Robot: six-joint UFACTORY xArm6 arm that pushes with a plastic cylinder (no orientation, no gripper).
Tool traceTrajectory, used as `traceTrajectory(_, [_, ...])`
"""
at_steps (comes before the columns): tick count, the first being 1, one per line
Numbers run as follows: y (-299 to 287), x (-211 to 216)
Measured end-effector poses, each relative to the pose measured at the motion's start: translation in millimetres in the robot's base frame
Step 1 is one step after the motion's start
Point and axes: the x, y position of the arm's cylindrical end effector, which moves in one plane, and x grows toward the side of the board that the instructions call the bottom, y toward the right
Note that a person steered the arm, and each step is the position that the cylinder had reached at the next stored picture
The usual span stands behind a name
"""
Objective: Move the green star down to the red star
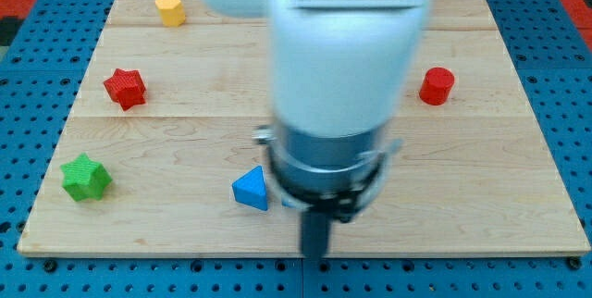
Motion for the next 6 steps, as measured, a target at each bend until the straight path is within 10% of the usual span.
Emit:
traceTrajectory(2, [-278.1, -27.7])
traceTrajectory(6, [-228.2, -110.3])
